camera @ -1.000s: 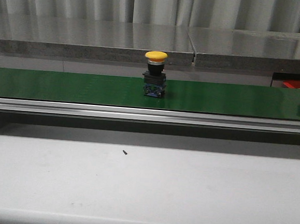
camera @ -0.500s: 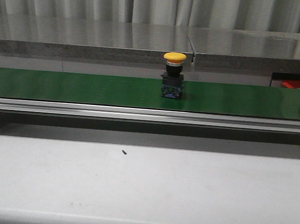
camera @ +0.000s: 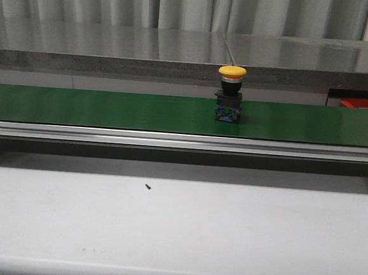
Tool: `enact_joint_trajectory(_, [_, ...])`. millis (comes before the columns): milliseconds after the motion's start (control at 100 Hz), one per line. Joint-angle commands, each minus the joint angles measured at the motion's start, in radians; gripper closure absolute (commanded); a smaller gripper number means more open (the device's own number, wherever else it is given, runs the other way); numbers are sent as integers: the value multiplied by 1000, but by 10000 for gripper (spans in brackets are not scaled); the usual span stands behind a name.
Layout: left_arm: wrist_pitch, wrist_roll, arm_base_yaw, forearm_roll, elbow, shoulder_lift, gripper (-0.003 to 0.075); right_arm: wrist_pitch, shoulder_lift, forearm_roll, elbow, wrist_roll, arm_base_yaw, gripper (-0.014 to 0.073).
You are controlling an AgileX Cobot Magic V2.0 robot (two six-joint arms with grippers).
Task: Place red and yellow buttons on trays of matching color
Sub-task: 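Raise the right gripper back over the belt's end, then lower the right gripper onto the yellow button on the belt and grasp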
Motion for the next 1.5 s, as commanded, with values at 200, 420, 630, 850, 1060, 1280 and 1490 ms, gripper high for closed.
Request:
enact_joint_trajectory(200, [-67, 0, -9, -26, -27, 6, 739, -143, -392, 22, 449, -43, 100, 9])
enact_joint_trajectory(420, [-67, 0, -9, -26, -27, 6, 739, -186, -528, 22, 745, -43, 197, 9])
enact_joint_trajectory(630, [-67, 0, -9, -26, -27, 6, 739, -220, -494, 22, 822, -43, 293, 9])
enact_joint_trajectory(850, [-67, 0, -9, -26, -27, 6, 739, -295, -415, 23, 808, -43, 389, 9])
enact_joint_trajectory(1060, [-67, 0, -9, -26, -27, 6, 739, -254, -282, 23, 641, -43, 407, 9])
enact_joint_trajectory(1280, [-67, 0, -9, -26, -27, 6, 739, -216, -148, 21, 470, -41, 407, 9])
enact_joint_trajectory(1490, [-67, 0, -9, -26, -27, 6, 739, -145, -83, -9, 413, 25, 399, 113])
